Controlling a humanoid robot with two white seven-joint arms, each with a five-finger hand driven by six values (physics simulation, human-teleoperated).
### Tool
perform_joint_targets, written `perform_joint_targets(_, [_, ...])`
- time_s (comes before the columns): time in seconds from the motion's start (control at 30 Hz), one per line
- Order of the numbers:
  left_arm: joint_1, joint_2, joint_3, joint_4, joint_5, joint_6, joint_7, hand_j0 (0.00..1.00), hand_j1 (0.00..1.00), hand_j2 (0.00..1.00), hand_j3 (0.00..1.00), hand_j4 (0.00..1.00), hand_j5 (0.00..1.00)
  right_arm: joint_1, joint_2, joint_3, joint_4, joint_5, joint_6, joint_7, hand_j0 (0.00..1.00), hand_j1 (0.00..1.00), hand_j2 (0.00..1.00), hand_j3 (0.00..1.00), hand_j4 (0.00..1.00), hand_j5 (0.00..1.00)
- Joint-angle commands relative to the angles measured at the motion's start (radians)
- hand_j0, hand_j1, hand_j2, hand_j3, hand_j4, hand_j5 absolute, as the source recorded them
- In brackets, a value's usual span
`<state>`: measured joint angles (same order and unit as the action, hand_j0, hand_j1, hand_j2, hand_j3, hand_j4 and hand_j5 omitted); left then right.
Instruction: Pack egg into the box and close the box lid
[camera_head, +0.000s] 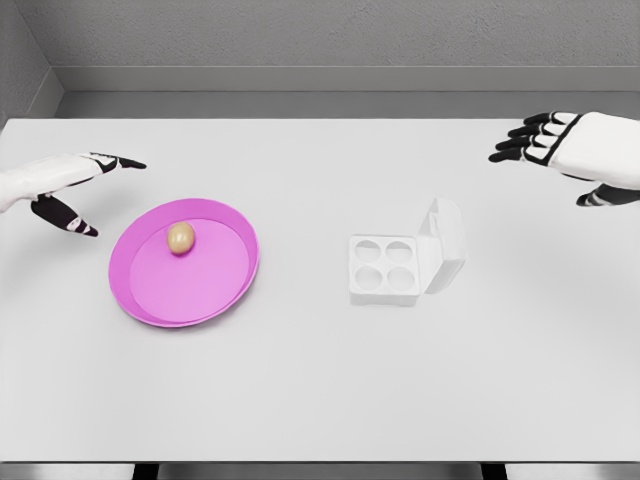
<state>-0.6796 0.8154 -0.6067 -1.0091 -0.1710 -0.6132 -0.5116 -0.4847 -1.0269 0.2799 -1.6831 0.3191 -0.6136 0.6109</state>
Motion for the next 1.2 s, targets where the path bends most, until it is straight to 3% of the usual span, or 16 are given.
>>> perform_joint_targets(0.0, [0.0, 0.004, 0.001, -0.002, 0.007, 0.002, -0.004, 1.0, 1.0, 1.0, 1.0, 1.0, 1.0, 0.0, 0.001, 0.002, -0.003, -0.002, 0.003, 0.0, 1.0, 1.0, 1.0, 1.0, 1.0, 1.0])
perform_joint_targets(0.1, [0.0, 0.011, -0.001, -0.02, 0.007, 0.002, -0.005, 1.0, 1.0, 1.0, 1.0, 1.0, 1.0, 0.008, 0.001, -0.004, -0.001, -0.002, 0.003, 0.0, 1.0, 1.0, 1.0, 1.0, 1.0, 1.0])
perform_joint_targets(0.13, [0.0, 0.037, -0.022, -0.094, 0.007, 0.002, -0.013, 1.0, 1.0, 1.0, 1.0, 1.0, 1.0, 0.011, 0.001, -0.019, 0.0, -0.002, 0.003, 0.0, 1.0, 1.0, 1.0, 1.0, 1.0, 1.0])
perform_joint_targets(0.17, [-0.017, 0.1, -0.103, -0.193, 0.007, 0.002, -0.018, 1.0, 1.0, 1.0, 1.0, 1.0, 1.0, 0.052, 0.001, -0.05, 0.006, -0.005, 0.003, 0.0, 1.0, 1.0, 1.0, 1.0, 1.0, 1.0])
perform_joint_targets(0.2, [-0.023, 0.126, -0.128, -0.246, 0.008, 0.002, -0.018, 1.0, 1.0, 1.0, 1.0, 1.0, 1.0, 0.089, -0.004, -0.064, 0.006, -0.003, 0.003, 0.0, 1.0, 1.0, 1.0, 1.0, 1.0, 1.0])
perform_joint_targets(0.27, [-0.028, 0.126, -0.163, -0.278, 0.01, 0.002, -0.018, 1.0, 1.0, 1.0, 1.0, 1.0, 1.0, 0.106, -0.025, -0.1, 0.02, -0.002, 0.003, 0.0, 1.0, 1.0, 1.0, 1.0, 1.0, 1.0])
perform_joint_targets(0.37, [-0.032, 0.126, -0.165, -0.286, 0.008, 0.002, -0.018, 1.0, 1.0, 1.0, 1.0, 1.0, 1.0, 0.17, -0.025, -0.11, 0.029, -0.003, 0.003, 0.0, 1.0, 1.0, 1.0, 1.0, 1.0, 1.0])
perform_joint_targets(0.5, [-0.041, 0.087, -0.199, -0.283, 0.005, 0.002, -0.021, 1.0, 1.0, 1.0, 1.0, 1.0, 1.0, 0.199, -0.015, -0.074, 0.022, 0.0, 0.003, 0.0, 1.0, 1.0, 1.0, 1.0, 1.0, 1.0])
perform_joint_targets(0.7, [-0.054, 0.027, -0.22, -0.283, -0.031, 0.002, -0.071, 1.0, 1.0, 1.0, 1.0, 1.0, 1.0, 0.202, -0.013, -0.022, 0.003, 0.003, 0.003, 0.0, 1.0, 1.0, 1.0, 1.0, 1.0, 1.0])
perform_joint_targets(0.97, [-0.054, 0.001, -0.22, -0.278, -0.094, 0.002, -0.073, 0.84, 0.84, 0.84, 0.84, 0.84, 0.84, 0.204, -0.024, 0.005, -0.018, 0.005, 0.003, 0.0, 1.0, 1.0, 1.0, 1.0, 1.0, 1.0])
perform_joint_targets(1.07, [-0.055, -0.015, -0.219, -0.275, -0.105, 0.002, -0.073, 0.84, 0.84, 0.84, 0.84, 0.84, 0.84, 0.204, -0.022, 0.005, -0.018, 0.005, 0.003, 0.0, 1.0, 1.0, 1.0, 1.0, 1.0, 1.0])
perform_joint_targets(1.13, [-0.066, -0.016, -0.219, -0.2, -0.108, 0.002, -0.073, 0.84, 0.84, 0.84, 0.84, 0.84, 0.84, 0.204, -0.022, 0.007, -0.018, 0.003, 0.003, 0.0, 1.0, 1.0, 1.0, 1.0, 1.0, 1.0])
perform_joint_targets(1.17, [-0.067, -0.024, -0.22, -0.203, -0.11, 0.002, -0.073, 0.84, 0.84, 0.84, 0.84, 0.84, 0.84, 0.204, -0.022, 0.01, -0.02, 0.003, 0.003, 0.0, 1.0, 1.0, 1.0, 1.0, 1.0, 1.0])
